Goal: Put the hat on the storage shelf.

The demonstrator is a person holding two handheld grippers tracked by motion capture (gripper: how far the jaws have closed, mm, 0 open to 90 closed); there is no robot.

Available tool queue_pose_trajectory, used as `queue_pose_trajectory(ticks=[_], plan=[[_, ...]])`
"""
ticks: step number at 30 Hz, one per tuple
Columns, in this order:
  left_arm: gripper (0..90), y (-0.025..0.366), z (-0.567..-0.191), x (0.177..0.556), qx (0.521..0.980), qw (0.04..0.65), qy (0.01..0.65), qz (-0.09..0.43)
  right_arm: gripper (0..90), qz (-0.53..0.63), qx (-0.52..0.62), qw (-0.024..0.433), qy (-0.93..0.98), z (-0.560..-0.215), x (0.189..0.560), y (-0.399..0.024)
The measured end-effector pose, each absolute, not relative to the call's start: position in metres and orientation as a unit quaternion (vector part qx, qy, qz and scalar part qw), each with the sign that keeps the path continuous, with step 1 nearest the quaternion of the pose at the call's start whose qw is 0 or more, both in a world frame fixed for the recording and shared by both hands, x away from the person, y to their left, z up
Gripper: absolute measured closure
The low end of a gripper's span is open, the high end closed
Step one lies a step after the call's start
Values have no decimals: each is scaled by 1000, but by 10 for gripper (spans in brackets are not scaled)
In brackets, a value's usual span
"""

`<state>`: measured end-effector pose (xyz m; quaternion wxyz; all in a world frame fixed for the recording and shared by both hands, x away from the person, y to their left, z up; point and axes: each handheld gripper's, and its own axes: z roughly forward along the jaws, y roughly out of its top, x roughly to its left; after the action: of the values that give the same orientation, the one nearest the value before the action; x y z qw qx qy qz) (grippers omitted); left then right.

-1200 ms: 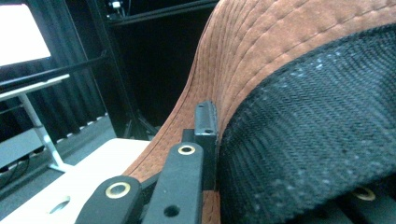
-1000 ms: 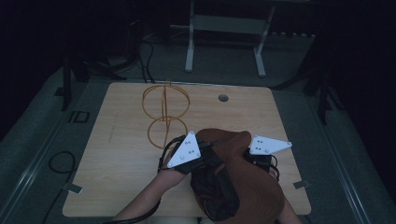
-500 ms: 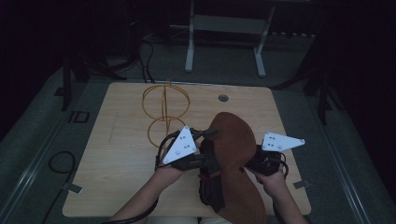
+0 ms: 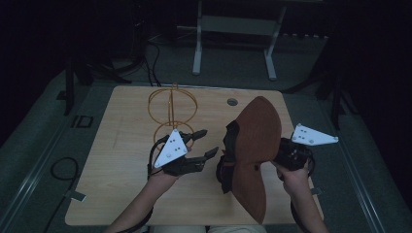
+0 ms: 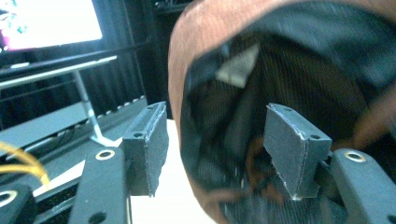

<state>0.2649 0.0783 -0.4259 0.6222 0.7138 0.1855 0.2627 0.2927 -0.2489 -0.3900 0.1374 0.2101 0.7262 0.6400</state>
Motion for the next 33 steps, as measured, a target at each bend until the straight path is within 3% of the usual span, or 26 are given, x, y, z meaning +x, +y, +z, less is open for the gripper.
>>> queue_pose_trajectory(ticks=[6,24,33], plan=[[369,94,-442,262,728,601,216,250,885,645,231,152,713,-380,308,-258],[33,148,-511,246,754,517,321,246,884,646,275,175,690,-361,356,-259],[25,183,-547,225,729,492,394,266,884,643,285,194,683,-335,386,-244]])
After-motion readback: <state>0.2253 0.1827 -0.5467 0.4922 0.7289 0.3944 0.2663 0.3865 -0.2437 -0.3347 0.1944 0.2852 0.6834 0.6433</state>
